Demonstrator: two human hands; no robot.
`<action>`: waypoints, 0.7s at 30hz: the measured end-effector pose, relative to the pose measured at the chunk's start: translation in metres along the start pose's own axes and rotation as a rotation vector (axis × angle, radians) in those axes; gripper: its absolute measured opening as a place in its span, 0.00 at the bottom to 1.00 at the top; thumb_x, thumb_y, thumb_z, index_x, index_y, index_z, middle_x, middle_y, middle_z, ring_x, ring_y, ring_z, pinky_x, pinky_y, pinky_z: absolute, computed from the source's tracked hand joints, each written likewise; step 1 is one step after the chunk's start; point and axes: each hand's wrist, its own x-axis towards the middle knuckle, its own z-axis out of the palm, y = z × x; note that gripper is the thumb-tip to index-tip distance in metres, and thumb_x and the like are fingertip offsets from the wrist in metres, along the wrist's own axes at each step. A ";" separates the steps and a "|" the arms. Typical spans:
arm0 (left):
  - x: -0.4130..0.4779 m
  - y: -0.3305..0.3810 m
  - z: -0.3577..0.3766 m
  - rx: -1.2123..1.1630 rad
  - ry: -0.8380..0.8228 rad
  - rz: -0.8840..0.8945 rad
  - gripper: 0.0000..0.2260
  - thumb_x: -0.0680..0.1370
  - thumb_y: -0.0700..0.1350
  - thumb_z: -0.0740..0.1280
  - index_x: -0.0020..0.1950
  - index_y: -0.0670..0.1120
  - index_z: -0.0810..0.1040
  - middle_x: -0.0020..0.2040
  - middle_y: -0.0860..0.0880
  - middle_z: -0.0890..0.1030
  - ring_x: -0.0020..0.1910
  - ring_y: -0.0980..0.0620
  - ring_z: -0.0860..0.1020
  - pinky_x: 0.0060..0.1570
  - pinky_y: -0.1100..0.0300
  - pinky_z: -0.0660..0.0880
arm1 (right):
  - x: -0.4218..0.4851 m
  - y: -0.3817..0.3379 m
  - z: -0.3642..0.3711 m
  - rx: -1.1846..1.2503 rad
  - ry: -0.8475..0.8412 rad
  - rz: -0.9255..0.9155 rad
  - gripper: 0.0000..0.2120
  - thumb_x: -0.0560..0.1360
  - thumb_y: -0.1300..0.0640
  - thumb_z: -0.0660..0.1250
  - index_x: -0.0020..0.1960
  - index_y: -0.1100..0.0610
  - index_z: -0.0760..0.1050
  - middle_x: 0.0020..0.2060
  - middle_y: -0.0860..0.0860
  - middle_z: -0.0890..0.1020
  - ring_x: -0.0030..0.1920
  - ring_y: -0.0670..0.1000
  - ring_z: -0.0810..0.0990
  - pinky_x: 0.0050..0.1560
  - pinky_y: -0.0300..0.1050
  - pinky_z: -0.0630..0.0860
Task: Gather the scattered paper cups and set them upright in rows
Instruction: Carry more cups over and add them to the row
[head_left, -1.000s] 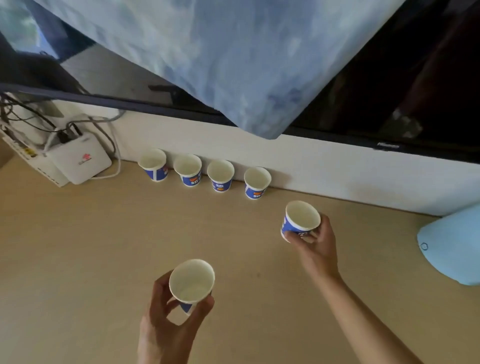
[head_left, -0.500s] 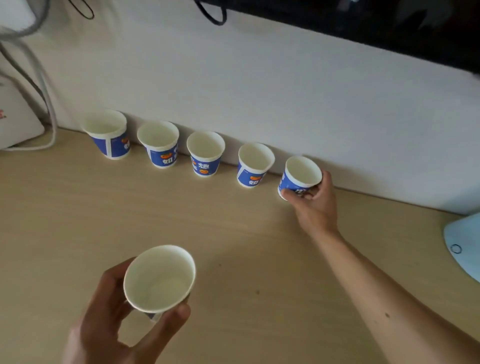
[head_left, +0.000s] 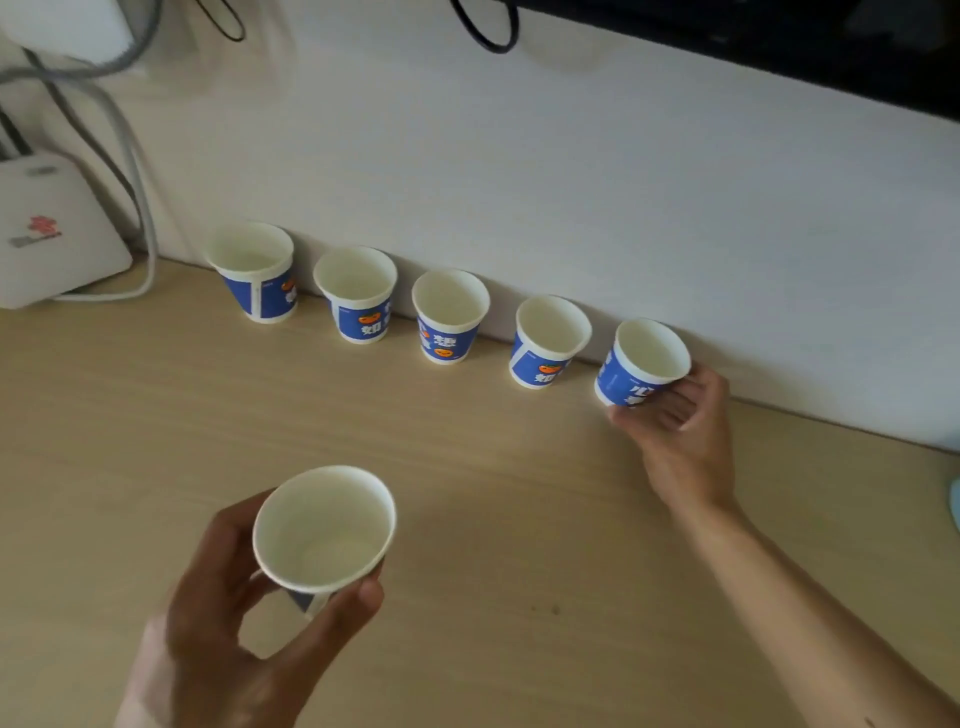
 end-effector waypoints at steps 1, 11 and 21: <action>0.006 0.000 -0.004 -0.001 0.027 0.024 0.33 0.56 0.57 0.82 0.60 0.59 0.79 0.50 0.55 0.86 0.45 0.54 0.86 0.46 0.60 0.81 | -0.009 0.000 -0.002 -0.028 0.033 -0.008 0.35 0.66 0.64 0.81 0.68 0.55 0.68 0.60 0.51 0.79 0.58 0.47 0.81 0.58 0.38 0.76; 0.109 -0.001 -0.025 0.095 0.104 0.020 0.24 0.66 0.50 0.81 0.57 0.59 0.76 0.49 0.58 0.83 0.49 0.62 0.82 0.44 0.70 0.76 | -0.120 -0.040 0.031 -0.057 -0.258 -0.339 0.31 0.68 0.47 0.70 0.70 0.46 0.68 0.58 0.44 0.78 0.60 0.43 0.77 0.60 0.32 0.68; 0.168 -0.023 -0.044 0.183 0.162 -0.043 0.25 0.67 0.51 0.81 0.58 0.57 0.72 0.50 0.63 0.79 0.50 0.67 0.78 0.44 0.68 0.75 | -0.139 -0.069 0.083 -0.011 -0.423 -0.425 0.28 0.67 0.54 0.72 0.65 0.50 0.71 0.53 0.45 0.80 0.56 0.42 0.79 0.57 0.26 0.67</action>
